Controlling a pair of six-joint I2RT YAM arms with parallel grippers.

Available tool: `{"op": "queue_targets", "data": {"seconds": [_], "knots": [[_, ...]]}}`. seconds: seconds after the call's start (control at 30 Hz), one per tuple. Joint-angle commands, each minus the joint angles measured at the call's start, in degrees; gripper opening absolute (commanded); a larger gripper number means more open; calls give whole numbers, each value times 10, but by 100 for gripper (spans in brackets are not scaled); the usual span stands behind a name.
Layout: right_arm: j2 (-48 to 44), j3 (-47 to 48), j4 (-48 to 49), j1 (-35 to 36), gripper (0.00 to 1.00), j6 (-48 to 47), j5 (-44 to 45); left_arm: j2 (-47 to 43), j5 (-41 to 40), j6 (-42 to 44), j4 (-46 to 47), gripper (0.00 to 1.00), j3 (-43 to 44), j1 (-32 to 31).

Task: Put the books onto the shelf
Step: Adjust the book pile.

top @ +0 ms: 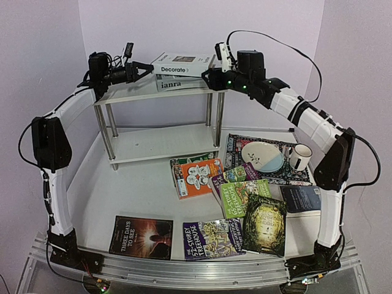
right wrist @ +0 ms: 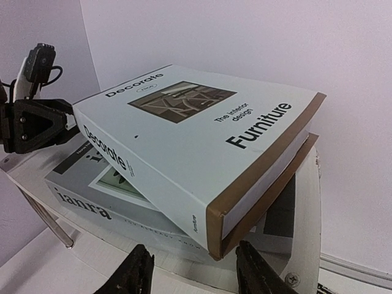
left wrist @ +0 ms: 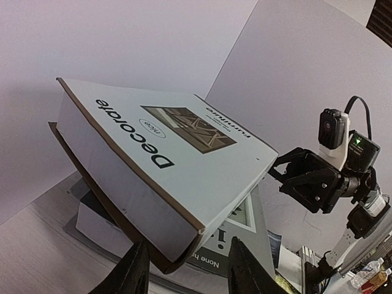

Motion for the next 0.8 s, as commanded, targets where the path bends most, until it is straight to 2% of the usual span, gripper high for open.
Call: {"op": "queue_targets", "data": {"seconds": [0.0,0.23,0.4,0.77], "knots": [[5,24,34,-2,46,8,-8,7,11,-7,25,43,36,-8],[-1,19,35,-3,38,7,-8,-6,16,-4,25,29,27,-12],[-6,17,35,-5,33,7,-7,-34,18,0,25,27,0,-13],[-1,25,35,-11,29,17,0,-96,18,19,25,25,-76,-26]]}}
